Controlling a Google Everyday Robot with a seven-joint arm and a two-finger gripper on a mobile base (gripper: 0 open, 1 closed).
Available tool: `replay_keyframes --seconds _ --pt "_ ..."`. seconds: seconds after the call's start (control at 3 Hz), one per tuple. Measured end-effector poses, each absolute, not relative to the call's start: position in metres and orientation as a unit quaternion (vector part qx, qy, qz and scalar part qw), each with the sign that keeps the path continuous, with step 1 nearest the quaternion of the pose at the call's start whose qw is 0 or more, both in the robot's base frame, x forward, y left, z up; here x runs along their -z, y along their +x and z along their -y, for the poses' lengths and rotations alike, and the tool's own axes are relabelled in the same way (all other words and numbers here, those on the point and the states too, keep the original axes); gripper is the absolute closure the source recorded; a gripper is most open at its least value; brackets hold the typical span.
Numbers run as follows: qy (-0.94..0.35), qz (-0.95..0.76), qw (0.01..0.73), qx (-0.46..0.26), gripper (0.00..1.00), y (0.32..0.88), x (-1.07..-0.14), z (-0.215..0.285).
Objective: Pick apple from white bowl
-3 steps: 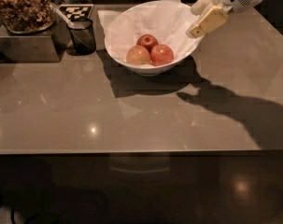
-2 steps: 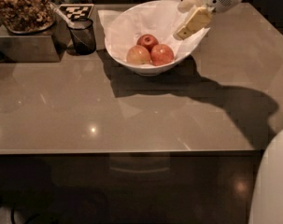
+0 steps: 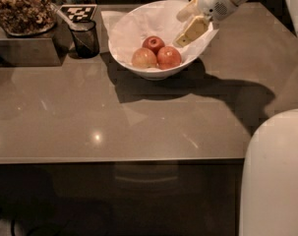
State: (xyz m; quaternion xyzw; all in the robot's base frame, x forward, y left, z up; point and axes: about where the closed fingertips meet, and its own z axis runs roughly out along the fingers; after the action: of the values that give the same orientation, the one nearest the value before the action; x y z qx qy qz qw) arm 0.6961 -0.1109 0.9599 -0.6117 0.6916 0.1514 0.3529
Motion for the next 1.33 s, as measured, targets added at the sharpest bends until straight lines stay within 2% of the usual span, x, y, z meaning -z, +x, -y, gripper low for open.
replay_keyframes --seconds 0.67,1.33 --pt "-0.606 -0.716 0.320 -0.128 0.29 0.706 -0.929 0.121" --pt "-0.607 -0.728 0.298 -0.115 0.29 0.708 -0.916 0.119"
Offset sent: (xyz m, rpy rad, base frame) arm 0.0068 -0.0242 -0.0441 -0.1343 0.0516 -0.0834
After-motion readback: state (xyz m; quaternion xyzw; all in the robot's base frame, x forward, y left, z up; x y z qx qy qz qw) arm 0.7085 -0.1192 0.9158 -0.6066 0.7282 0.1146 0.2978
